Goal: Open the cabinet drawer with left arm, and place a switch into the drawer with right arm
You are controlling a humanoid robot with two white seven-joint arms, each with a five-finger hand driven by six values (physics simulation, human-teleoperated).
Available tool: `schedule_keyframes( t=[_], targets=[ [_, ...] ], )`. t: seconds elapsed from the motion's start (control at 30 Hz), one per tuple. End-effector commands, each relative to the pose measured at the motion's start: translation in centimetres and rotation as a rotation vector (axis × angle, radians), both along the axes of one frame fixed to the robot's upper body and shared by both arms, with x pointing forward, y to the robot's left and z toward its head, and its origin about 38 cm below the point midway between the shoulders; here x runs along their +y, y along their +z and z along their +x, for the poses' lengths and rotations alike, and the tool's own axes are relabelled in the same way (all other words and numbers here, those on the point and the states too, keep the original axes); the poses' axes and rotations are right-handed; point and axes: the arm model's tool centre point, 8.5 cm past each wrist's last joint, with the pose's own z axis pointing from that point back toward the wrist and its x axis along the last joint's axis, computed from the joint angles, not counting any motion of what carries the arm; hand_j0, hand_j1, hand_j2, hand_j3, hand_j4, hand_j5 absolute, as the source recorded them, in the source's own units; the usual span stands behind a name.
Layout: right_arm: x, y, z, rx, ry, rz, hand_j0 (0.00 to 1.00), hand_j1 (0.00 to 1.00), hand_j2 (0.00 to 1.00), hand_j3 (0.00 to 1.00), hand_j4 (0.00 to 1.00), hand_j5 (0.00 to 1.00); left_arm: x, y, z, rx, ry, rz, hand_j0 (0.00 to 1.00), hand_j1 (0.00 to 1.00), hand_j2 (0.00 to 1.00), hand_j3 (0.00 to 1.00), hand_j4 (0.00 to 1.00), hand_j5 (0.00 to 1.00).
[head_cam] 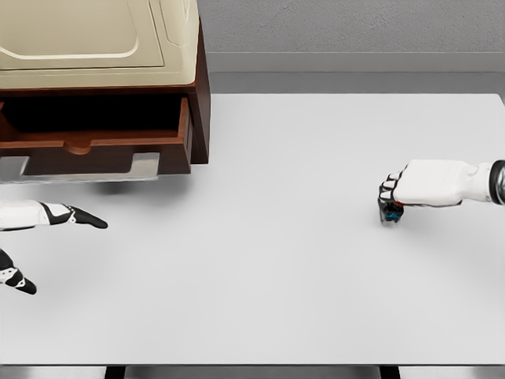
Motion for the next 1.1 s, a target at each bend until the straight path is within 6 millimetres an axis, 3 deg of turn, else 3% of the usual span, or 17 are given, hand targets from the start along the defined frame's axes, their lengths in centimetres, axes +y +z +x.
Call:
schedule_keyframes(
  t=[0.0,0.07,0.4,0.8,1.07],
  targets=[
    [-0.4,0.9,0.4,-0.002,-0.029,0.050,0.37,0.37,0.37,0.37,0.37,0.37,-0.1,0.0,0.1,0.000,0.000,-0.004,1.00,1.00,1.00,1.00,1.00,1.00],
    [-0.5,1.8,0.9,-0.014,-0.042,0.093,0.38,0.38,0.38,0.38,0.38,0.38,-0.1,0.0,0.0,0.002,0.001,-0.003,1.00,1.00,1.00,1.00,1.00,1.00],
    [3.6,4.7,2.7,-0.084,0.034,0.203,0.40,0.40,0.40,0.40,0.40,0.40,0.0,-0.3,-0.1,0.011,0.001,-0.001,1.00,1.00,1.00,1.00,1.00,1.00],
    [6.8,6.3,3.4,-0.110,0.096,0.283,0.41,0.41,0.41,0.41,0.41,0.41,0.0,-0.3,-0.1,0.012,0.001,-0.001,1.00,1.00,1.00,1.00,1.00,1.00],
    [11.2,9.2,4.3,-0.171,0.189,0.354,0.41,0.41,0.41,0.41,0.41,0.41,0.0,-0.4,-0.1,0.012,0.001,-0.001,1.00,1.00,1.00,1.00,1.00,1.00]
  ],
)
